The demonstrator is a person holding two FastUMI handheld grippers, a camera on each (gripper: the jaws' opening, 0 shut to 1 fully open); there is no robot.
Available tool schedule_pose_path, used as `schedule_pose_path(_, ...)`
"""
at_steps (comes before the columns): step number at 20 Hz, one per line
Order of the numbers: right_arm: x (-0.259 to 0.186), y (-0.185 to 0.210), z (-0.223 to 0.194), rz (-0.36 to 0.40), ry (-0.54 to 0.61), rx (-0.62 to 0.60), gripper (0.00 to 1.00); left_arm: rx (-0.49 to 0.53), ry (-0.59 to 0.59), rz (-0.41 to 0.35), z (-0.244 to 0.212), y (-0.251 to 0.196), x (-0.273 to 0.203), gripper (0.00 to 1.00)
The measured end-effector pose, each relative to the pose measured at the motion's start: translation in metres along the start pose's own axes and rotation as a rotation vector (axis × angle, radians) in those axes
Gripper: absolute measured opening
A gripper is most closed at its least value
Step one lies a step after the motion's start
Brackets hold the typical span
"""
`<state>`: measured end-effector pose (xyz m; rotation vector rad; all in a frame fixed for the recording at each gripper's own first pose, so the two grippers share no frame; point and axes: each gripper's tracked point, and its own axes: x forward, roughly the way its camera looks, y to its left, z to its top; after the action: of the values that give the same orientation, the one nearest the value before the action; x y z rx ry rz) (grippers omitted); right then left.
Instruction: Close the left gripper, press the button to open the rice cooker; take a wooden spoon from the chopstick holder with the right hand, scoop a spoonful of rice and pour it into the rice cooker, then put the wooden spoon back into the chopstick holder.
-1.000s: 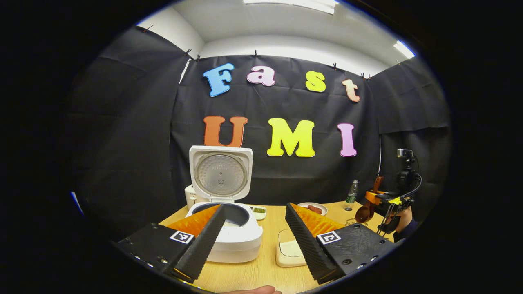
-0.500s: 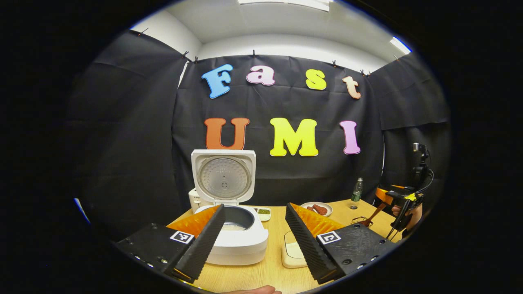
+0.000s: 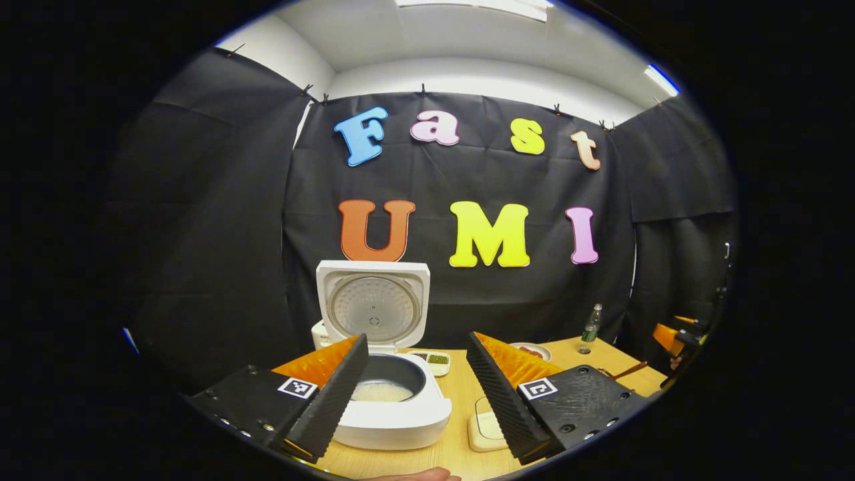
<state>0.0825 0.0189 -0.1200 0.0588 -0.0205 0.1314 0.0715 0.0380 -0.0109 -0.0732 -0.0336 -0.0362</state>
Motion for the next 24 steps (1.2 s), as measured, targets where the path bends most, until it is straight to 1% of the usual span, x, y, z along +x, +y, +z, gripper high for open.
schedule_pose_path(2,-0.015,0.005,0.006,0.018,-0.012,0.005,1.00,-0.015,0.011,-0.008,0.007,0.004,0.012,0.94)
schedule_pose_path(5,-0.029,-0.005,0.009,-0.005,-0.028,-0.015,0.99,-0.021,-0.011,-0.006,0.028,0.014,0.033,0.94)
schedule_pose_path(7,-0.039,-0.003,0.010,0.003,-0.031,-0.019,1.00,-0.021,-0.021,-0.013,0.040,0.018,0.051,0.94)
schedule_pose_path(10,-0.050,-0.003,0.008,0.010,-0.023,-0.007,1.00,0.018,-0.008,-0.017,0.049,0.026,0.084,0.94)
schedule_pose_path(11,-0.054,0.001,0.005,0.021,-0.011,0.000,0.99,0.025,-0.019,-0.005,0.057,0.031,0.098,0.94)
schedule_pose_path(12,-0.057,0.005,0.002,0.040,0.002,-0.006,1.00,0.034,-0.030,0.010,0.063,0.035,0.111,0.94)
schedule_pose_path(14,-0.059,0.002,-0.001,0.041,0.017,-0.027,0.99,0.049,-0.034,0.023,0.073,0.040,0.137,0.94)
schedule_pose_path(16,-0.065,-0.005,0.003,0.031,0.006,-0.035,1.00,0.081,-0.053,0.116,0.086,0.061,0.155,0.94)
schedule_pose_path(17,-0.068,-0.004,0.003,0.042,-0.004,-0.033,1.00,0.077,-0.072,0.134,0.093,0.064,0.162,0.95)
schedule_pose_path(19,-0.072,-0.007,0.001,0.046,-0.016,-0.022,0.99,0.031,-0.088,0.127,0.101,0.061,0.181,0.94)
schedule_pose_path(20,-0.074,-0.009,0.001,0.044,-0.023,-0.026,1.00,0.011,-0.081,0.122,0.101,0.062,0.195,0.94)
schedule_pose_path(21,-0.076,-0.012,-0.001,0.041,-0.024,-0.039,1.00,0.006,-0.067,0.120,0.098,0.064,0.208,0.94)
schedule_pose_path(22,-0.079,-0.015,-0.003,0.035,-0.020,-0.052,1.00,0.026,-0.046,0.119,0.090,0.068,0.221,0.94)
schedule_pose_path(24,-0.085,-0.018,-0.003,0.031,-0.020,-0.053,0.99,0.033,-0.040,0.134,0.081,0.083,0.243,0.94)
